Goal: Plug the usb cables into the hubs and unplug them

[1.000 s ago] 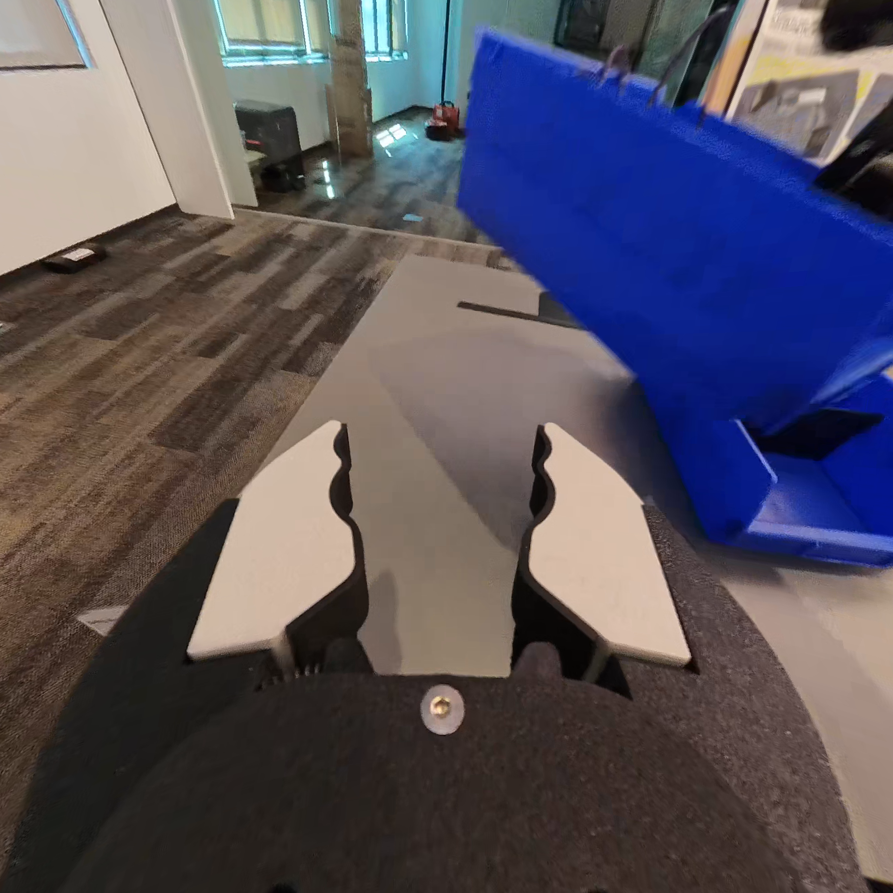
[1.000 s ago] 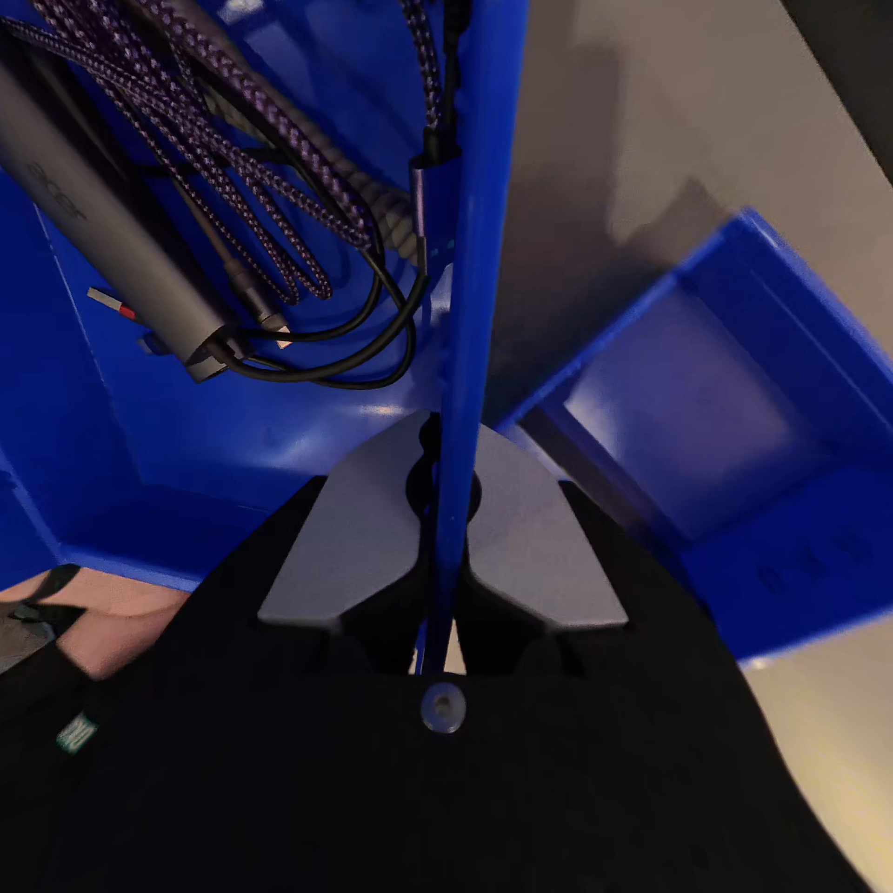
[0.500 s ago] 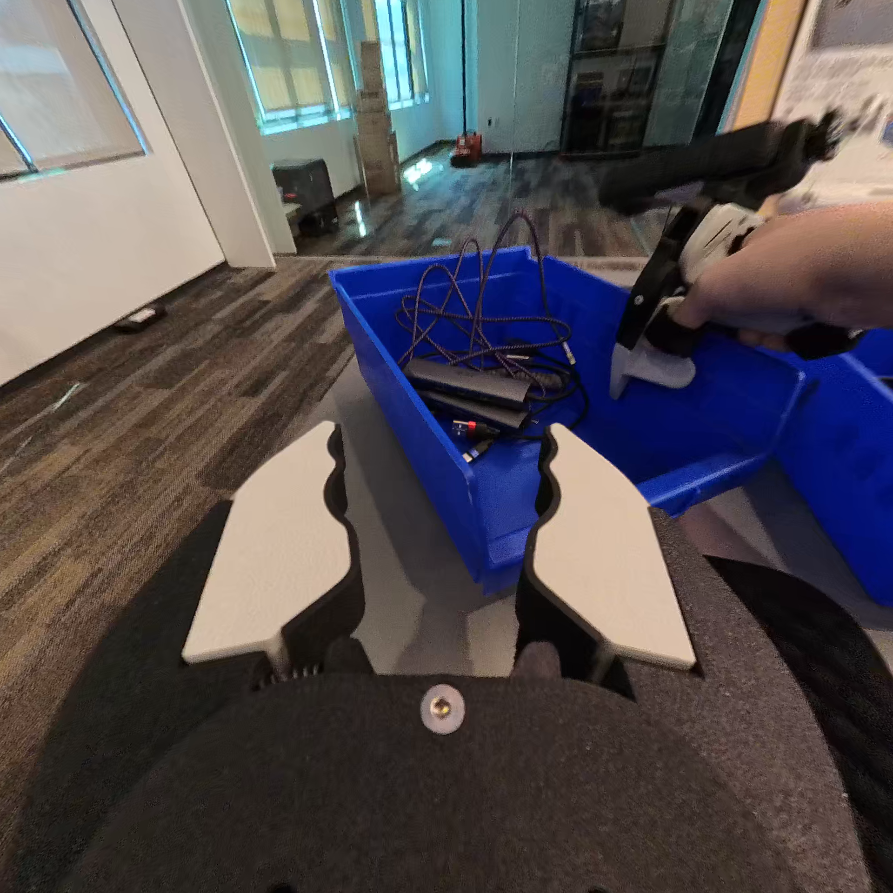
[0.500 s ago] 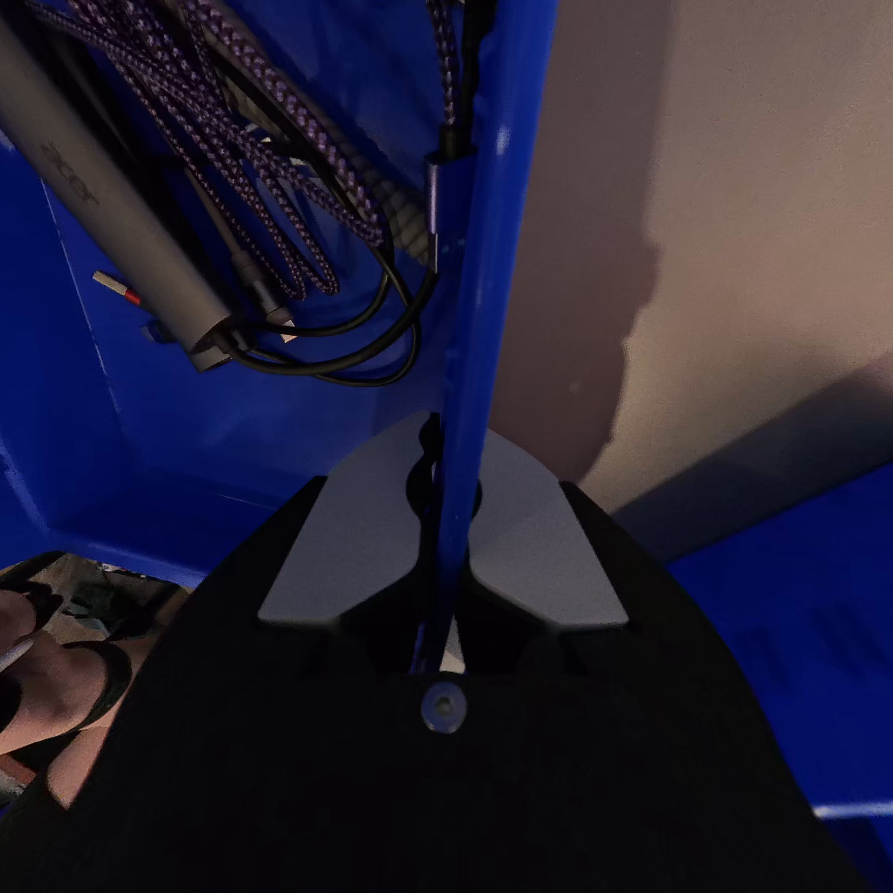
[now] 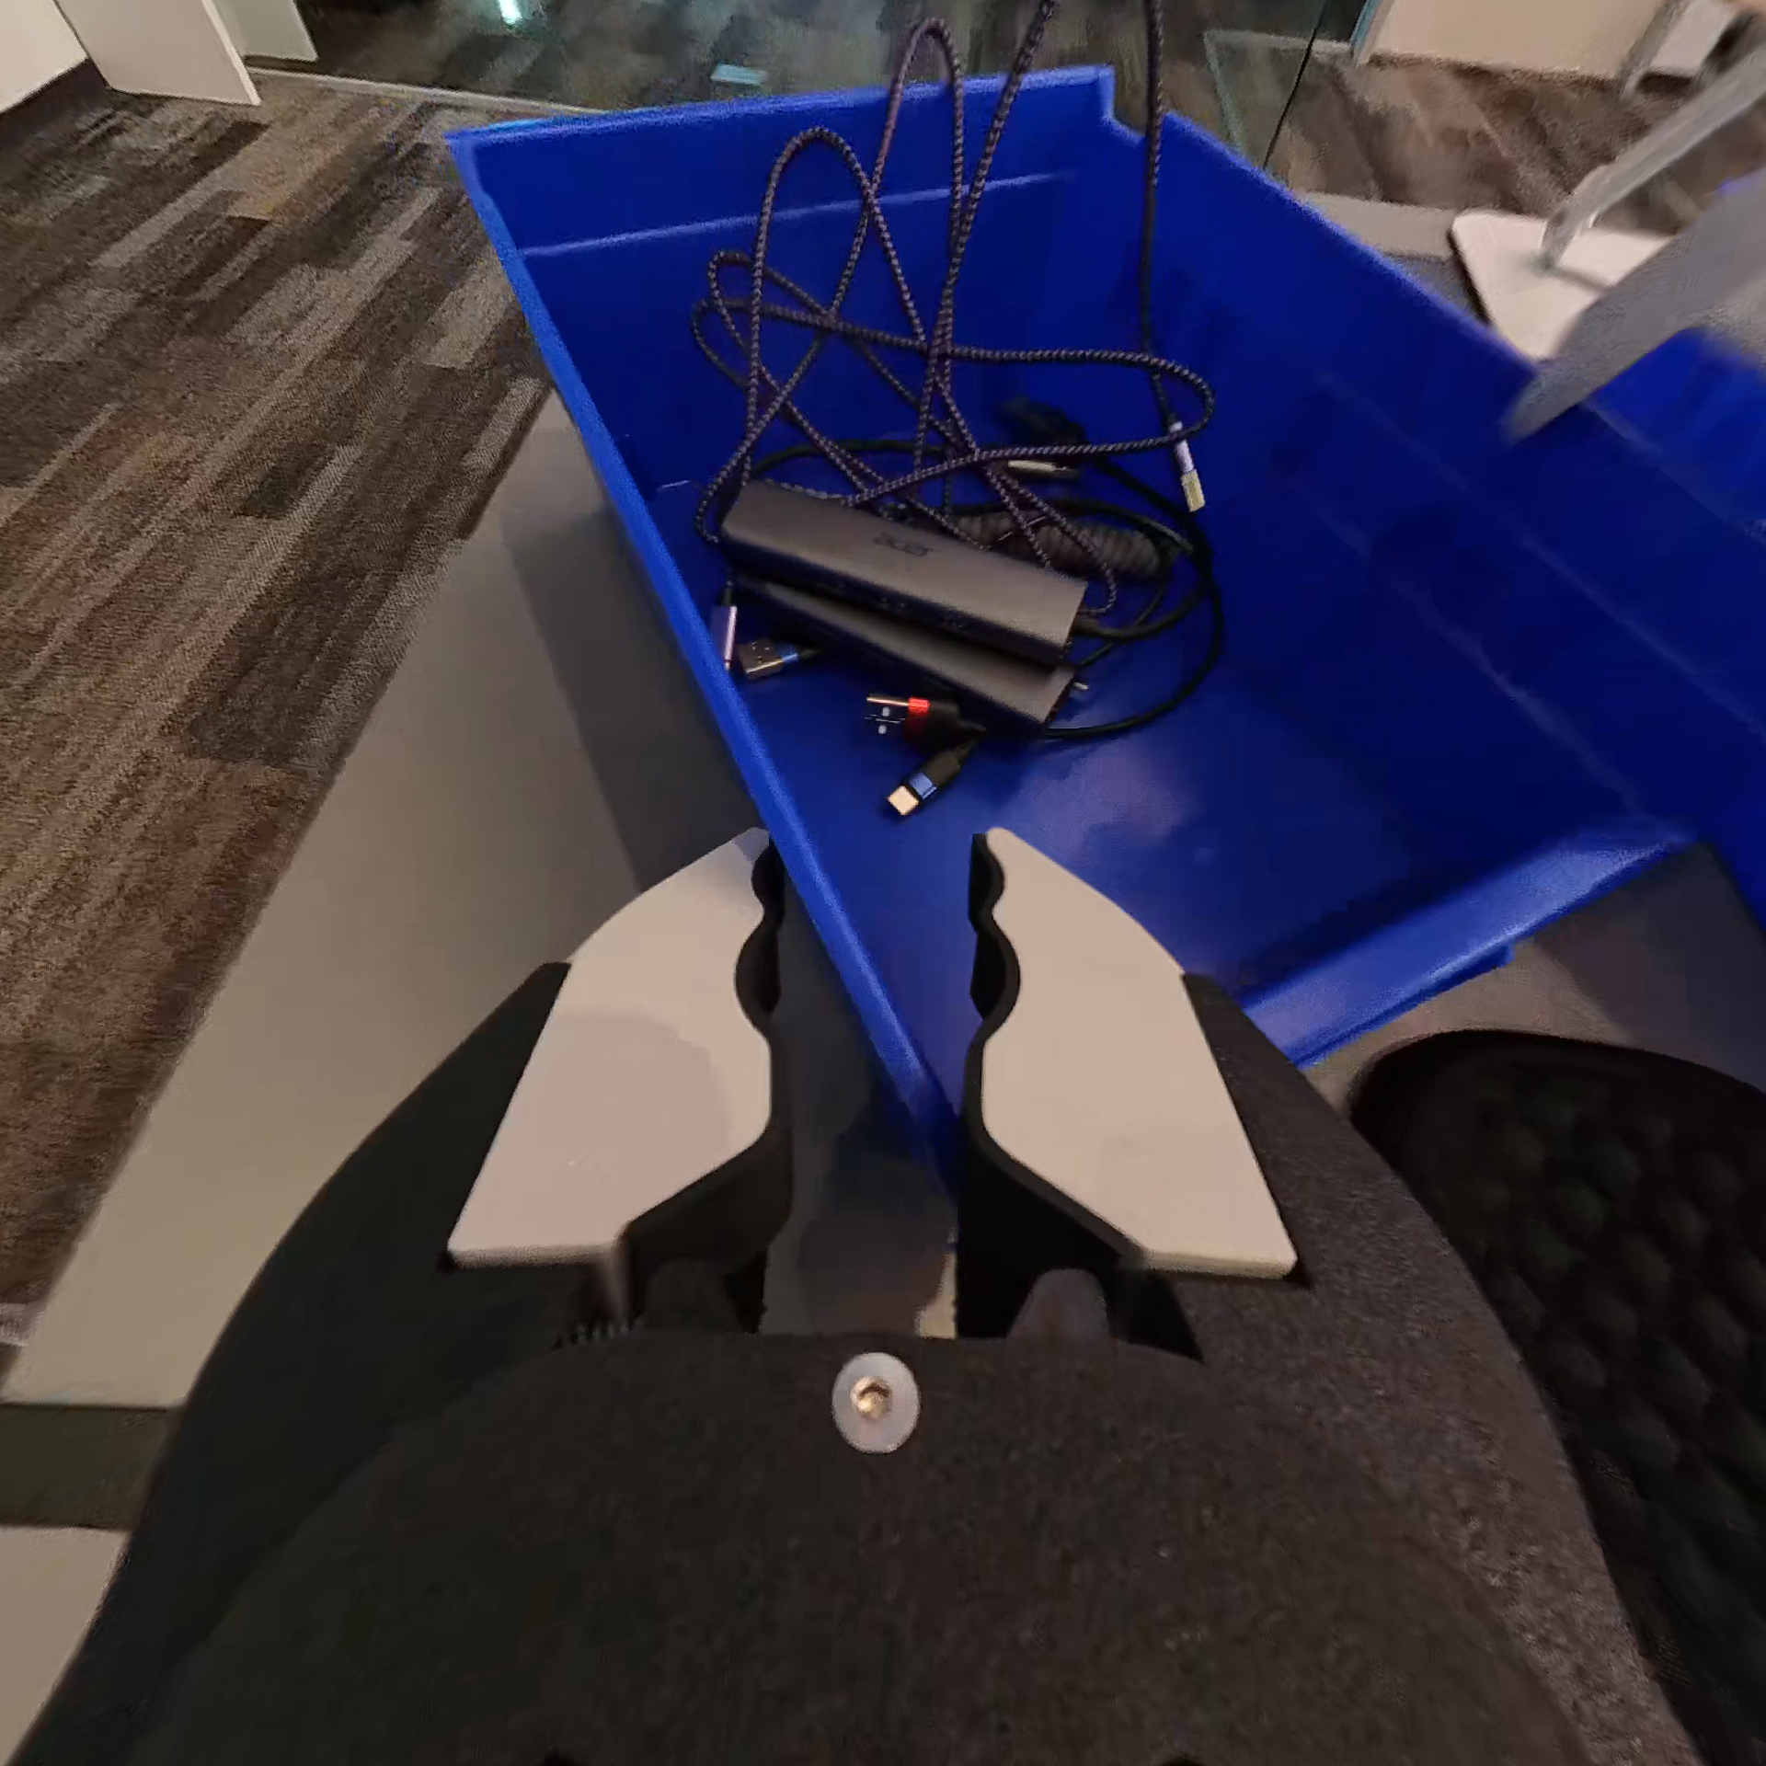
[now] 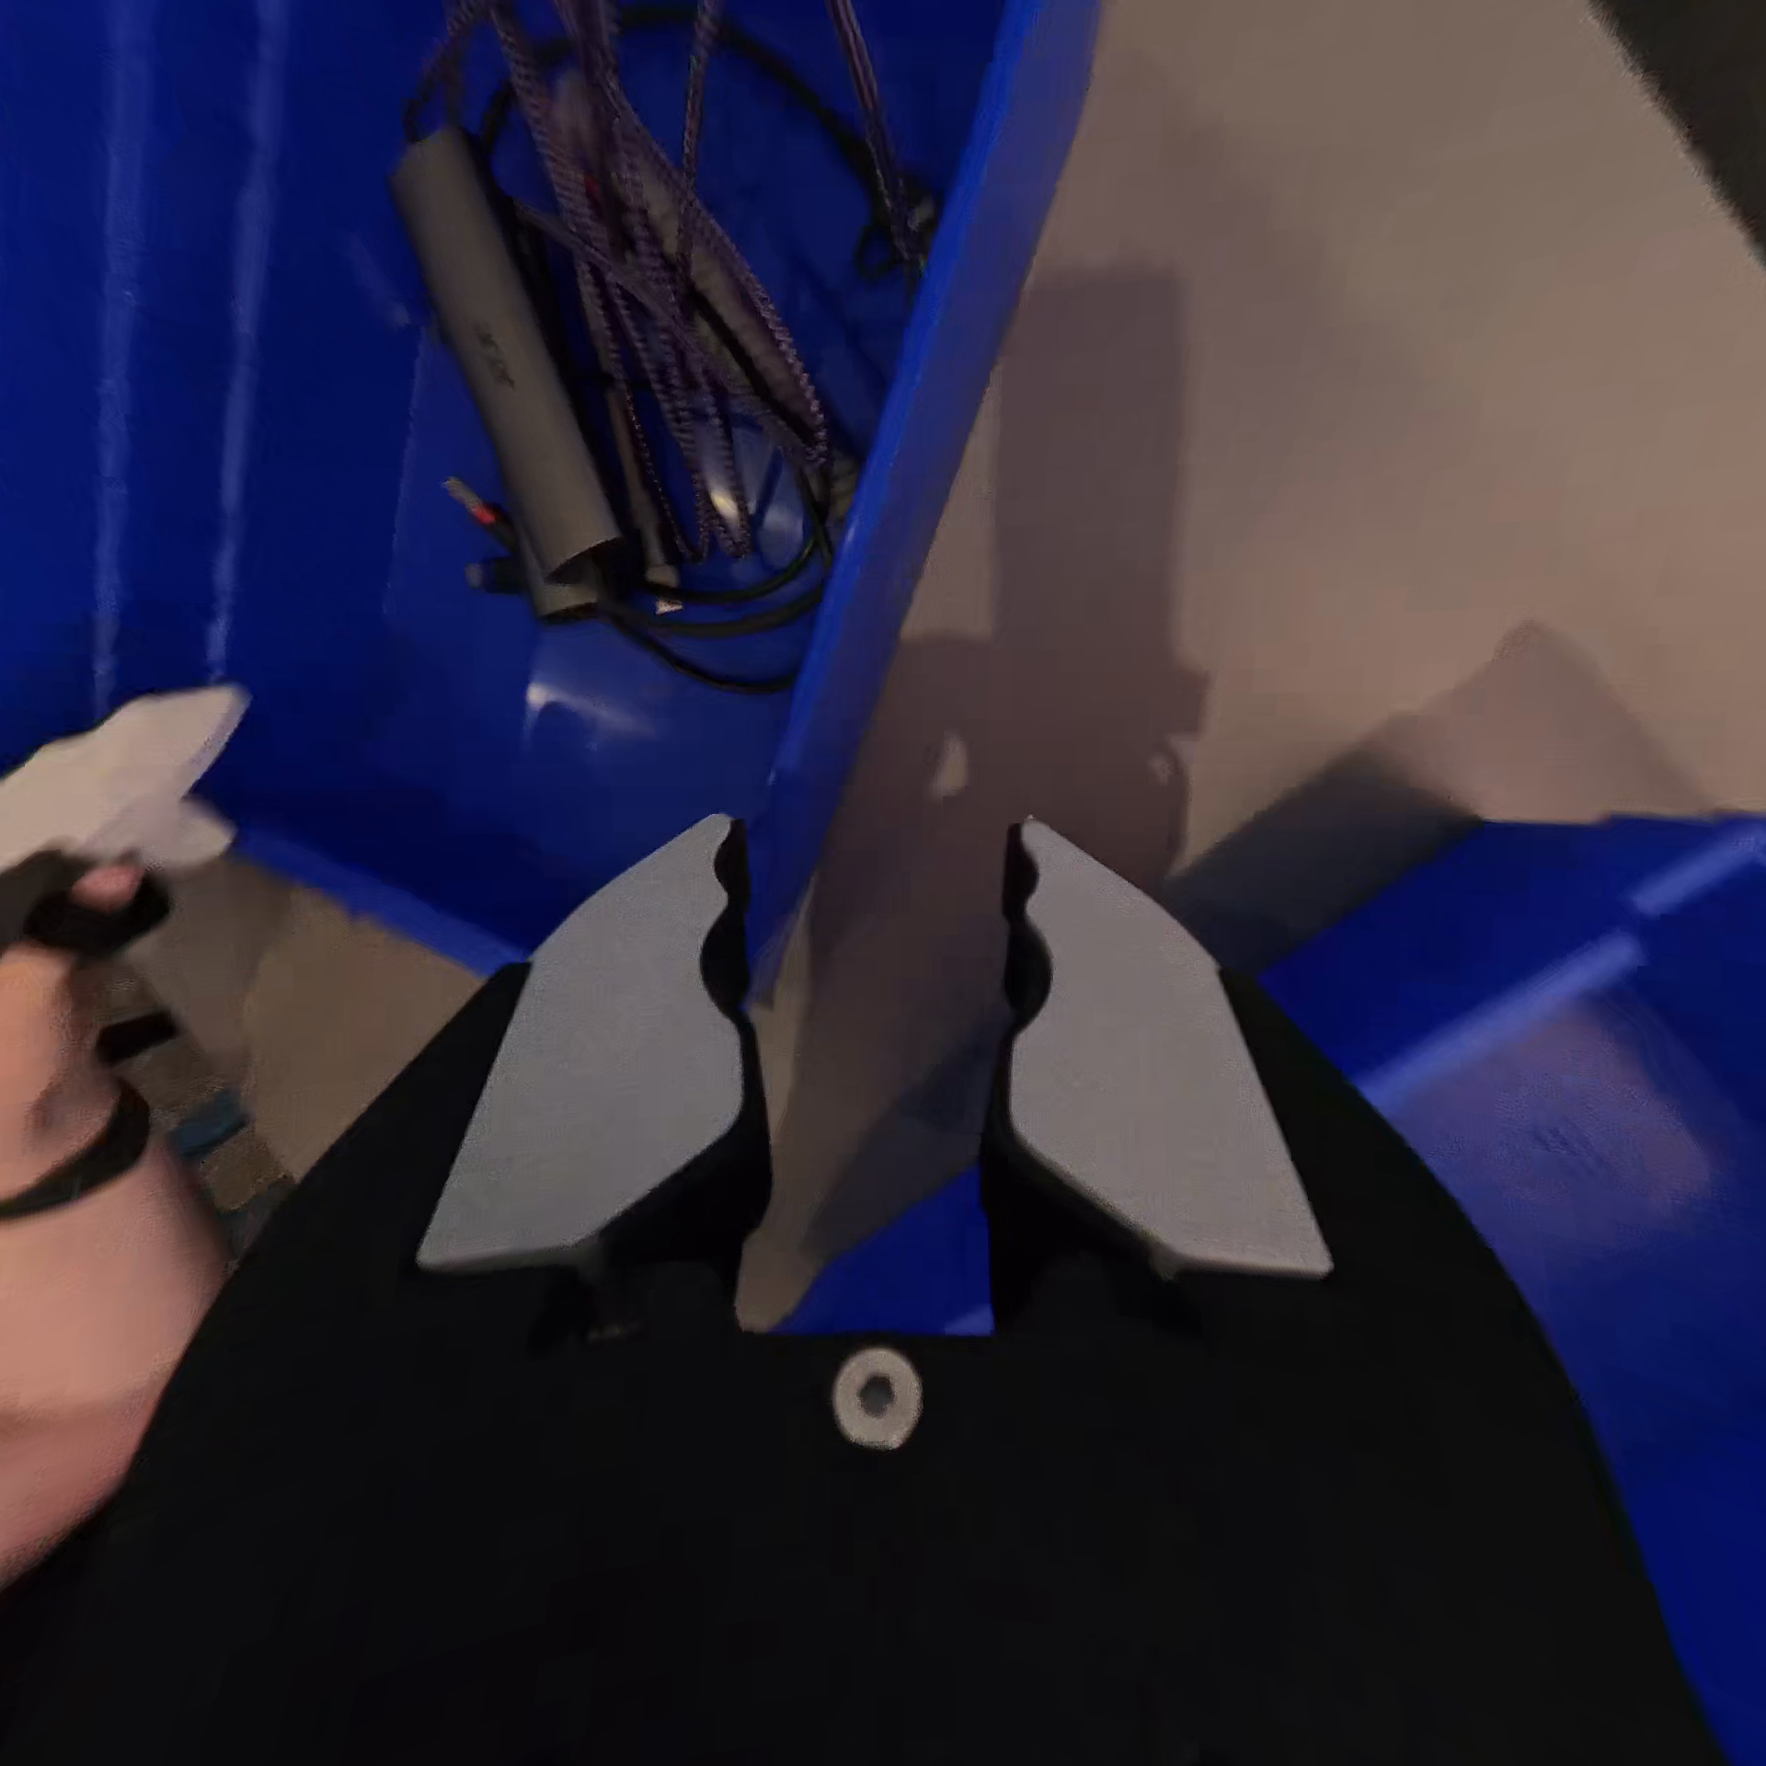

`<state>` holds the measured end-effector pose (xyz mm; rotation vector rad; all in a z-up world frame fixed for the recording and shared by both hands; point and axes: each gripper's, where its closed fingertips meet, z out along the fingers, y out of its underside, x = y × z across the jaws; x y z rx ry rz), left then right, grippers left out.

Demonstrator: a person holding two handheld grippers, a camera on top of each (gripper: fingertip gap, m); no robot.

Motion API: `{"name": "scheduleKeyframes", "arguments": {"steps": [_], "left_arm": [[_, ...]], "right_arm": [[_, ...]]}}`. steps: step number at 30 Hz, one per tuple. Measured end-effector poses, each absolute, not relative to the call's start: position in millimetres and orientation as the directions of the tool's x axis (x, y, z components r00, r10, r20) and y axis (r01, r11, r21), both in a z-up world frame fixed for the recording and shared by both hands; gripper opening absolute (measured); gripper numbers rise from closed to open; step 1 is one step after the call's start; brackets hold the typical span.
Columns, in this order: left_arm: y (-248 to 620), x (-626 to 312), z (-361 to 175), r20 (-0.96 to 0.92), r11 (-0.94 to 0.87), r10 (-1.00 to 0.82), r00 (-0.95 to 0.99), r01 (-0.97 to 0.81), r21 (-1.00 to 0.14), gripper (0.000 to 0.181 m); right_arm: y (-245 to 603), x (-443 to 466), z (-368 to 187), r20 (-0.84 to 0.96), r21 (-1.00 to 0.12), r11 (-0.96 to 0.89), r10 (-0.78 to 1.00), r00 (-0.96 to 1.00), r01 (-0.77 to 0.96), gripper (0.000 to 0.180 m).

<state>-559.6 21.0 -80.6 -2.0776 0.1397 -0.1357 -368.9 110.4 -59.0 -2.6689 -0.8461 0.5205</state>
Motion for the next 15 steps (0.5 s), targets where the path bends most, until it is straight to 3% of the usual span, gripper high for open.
{"name": "scheduleKeyframes", "arguments": {"steps": [4,7,11,15], "left_arm": [[37,-592,-80,-0.099,-0.51,-0.183,0.978,-0.181,-0.841,0.022],[51,-622,-81,-0.172,-0.542,-0.182,0.968,-0.245,-0.804,0.013],[69,-646,-81,-0.133,-0.549,-0.19,0.973,-0.218,-0.807,0.013],[86,-660,-81,-0.161,-0.532,-0.19,0.968,-0.24,-0.812,0.016]], "right_arm": [[61,-339,12,-0.398,-0.568,-0.705,0.687,0.608,0.425,0.049],[42,-265,31,-0.27,-0.622,-0.666,0.675,0.687,0.41,0.048],[40,-135,6,-0.063,-0.573,-0.751,0.439,0.896,0.328,0.048],[17,-86,-44,-0.187,-0.47,-0.872,0.248,0.951,0.136,0.046]]}}
